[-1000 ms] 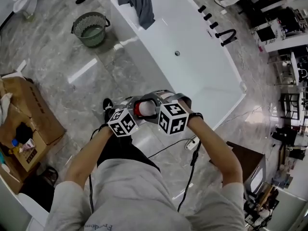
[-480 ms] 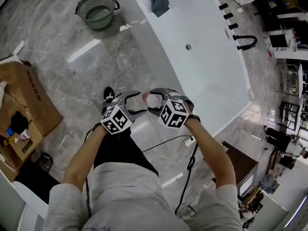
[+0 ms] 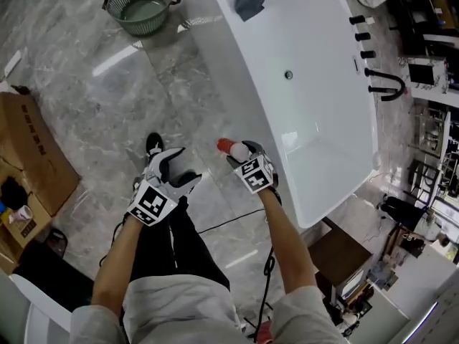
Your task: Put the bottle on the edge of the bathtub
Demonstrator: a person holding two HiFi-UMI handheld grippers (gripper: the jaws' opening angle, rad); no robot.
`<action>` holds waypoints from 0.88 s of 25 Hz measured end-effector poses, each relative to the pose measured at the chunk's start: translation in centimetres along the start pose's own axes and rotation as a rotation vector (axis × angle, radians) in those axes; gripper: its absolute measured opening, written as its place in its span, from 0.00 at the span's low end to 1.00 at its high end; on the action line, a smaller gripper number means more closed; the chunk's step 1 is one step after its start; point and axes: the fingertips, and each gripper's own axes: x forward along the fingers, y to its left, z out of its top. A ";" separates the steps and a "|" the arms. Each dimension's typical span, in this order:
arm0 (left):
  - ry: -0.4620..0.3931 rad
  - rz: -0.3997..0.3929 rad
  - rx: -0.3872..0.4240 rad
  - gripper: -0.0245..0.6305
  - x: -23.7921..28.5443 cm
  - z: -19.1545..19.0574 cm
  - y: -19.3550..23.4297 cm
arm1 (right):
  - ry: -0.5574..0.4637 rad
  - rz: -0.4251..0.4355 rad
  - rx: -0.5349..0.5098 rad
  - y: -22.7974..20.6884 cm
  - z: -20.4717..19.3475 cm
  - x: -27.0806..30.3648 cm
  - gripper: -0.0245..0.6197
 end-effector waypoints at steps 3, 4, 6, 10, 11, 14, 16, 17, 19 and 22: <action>-0.003 -0.011 -0.025 0.61 1.5 -1.5 1.4 | -0.048 -0.057 0.198 -3.2 -0.6 3.0 0.47; 0.003 -0.017 -0.035 0.61 1.9 -2.1 1.7 | -0.061 -0.074 0.252 -4.0 -0.9 4.1 0.47; 0.018 -0.033 -0.056 0.61 2.6 -3.5 2.4 | -0.085 -0.114 0.363 -5.2 -1.5 6.4 0.47; 0.043 -0.057 -0.095 0.61 4.1 -5.7 3.8 | -0.118 -0.199 0.571 -7.9 -3.2 10.4 0.47; 0.046 -0.058 -0.104 0.61 4.6 -6.1 4.1 | -0.123 -0.219 0.611 -8.7 -3.8 11.2 0.47; 0.071 -0.047 -0.134 0.61 5.8 -7.9 5.3 | -0.131 -0.274 0.698 -10.9 -5.6 14.1 0.47; 0.081 -0.038 -0.143 0.61 6.4 -9.1 6.4 | -0.135 -0.301 0.751 -11.7 -6.7 16.3 0.47; 0.079 -0.034 -0.144 0.61 6.9 -9.5 7.0 | -0.137 -0.310 0.775 -12.1 -7.2 17.3 0.47; 0.076 -0.028 -0.148 0.61 7.9 -10.5 8.1 | -0.136 -0.322 0.805 -12.9 -8.3 19.5 0.47; 0.082 -0.024 -0.145 0.61 9.1 -12.7 9.4 | -0.125 -0.327 0.815 -13.5 -9.6 22.9 0.47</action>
